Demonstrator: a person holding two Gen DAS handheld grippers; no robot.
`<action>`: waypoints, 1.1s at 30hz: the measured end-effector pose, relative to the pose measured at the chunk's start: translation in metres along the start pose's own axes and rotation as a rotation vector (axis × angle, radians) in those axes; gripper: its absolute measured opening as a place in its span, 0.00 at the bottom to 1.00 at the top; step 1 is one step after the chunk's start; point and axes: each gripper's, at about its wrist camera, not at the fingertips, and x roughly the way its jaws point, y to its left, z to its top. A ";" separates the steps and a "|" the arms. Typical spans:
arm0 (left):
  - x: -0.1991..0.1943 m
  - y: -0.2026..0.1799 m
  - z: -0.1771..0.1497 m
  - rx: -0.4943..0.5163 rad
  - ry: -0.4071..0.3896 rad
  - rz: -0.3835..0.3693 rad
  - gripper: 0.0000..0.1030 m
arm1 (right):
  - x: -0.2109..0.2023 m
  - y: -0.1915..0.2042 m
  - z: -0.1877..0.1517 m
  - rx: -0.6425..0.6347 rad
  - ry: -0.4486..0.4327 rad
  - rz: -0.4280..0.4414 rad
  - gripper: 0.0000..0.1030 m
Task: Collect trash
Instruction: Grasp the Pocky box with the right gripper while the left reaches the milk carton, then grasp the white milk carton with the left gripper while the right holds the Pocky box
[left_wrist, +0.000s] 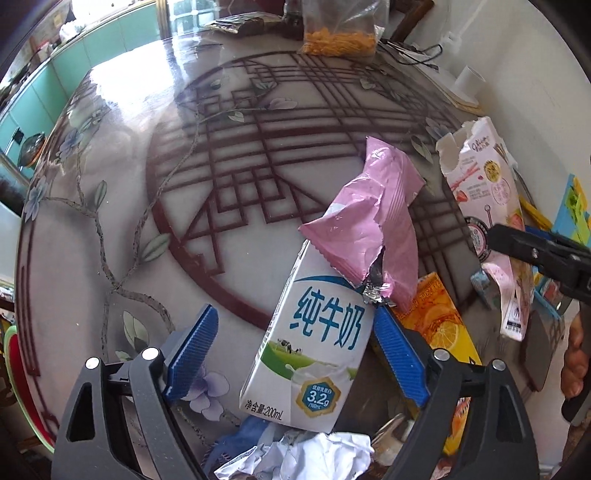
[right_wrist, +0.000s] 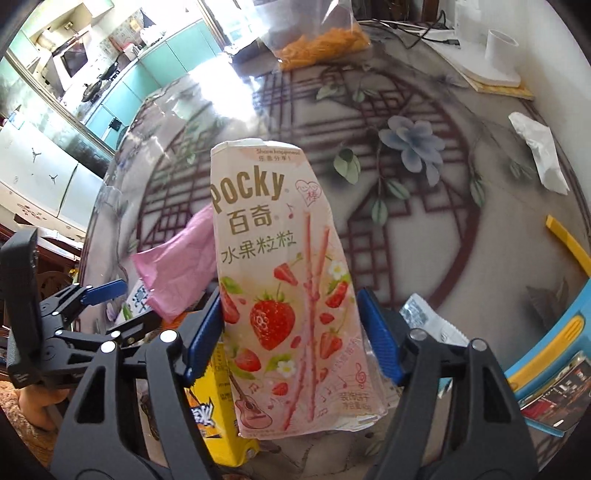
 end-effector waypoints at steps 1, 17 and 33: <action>0.000 0.002 0.002 -0.019 0.000 0.003 0.81 | -0.001 0.001 0.000 -0.002 -0.002 0.003 0.68; 0.002 0.015 -0.004 0.056 0.017 0.116 0.72 | -0.005 0.022 0.001 -0.035 -0.006 0.040 0.68; -0.059 0.027 -0.017 0.021 -0.124 0.059 0.48 | -0.013 0.054 -0.005 -0.070 -0.022 0.070 0.68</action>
